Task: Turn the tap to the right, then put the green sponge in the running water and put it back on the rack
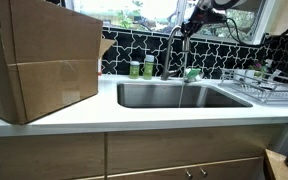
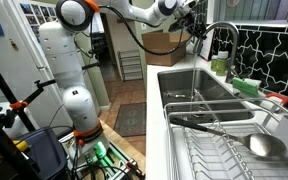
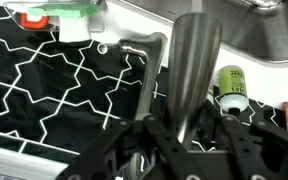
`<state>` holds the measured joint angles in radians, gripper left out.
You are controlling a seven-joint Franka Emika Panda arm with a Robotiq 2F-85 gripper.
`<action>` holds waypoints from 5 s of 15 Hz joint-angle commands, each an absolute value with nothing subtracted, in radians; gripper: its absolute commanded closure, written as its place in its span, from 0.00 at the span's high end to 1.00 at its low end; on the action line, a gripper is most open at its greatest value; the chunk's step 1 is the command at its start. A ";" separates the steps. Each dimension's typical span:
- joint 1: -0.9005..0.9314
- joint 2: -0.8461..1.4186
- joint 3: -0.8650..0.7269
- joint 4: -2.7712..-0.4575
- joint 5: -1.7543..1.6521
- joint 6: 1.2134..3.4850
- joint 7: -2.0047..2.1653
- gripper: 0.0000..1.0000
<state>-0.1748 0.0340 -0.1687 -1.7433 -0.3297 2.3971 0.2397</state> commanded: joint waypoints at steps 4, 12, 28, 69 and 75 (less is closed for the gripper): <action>-0.162 -0.048 -0.160 -1.826 -0.280 2.380 0.200 0.95; -0.189 -0.251 -0.154 -1.919 -0.329 2.165 0.206 1.00; -0.341 0.037 -0.321 -1.689 -0.222 2.145 0.337 1.00; -0.482 0.649 -0.312 -1.176 0.334 1.999 0.920 0.00; -0.464 0.576 -0.324 -1.217 0.315 2.002 0.919 0.02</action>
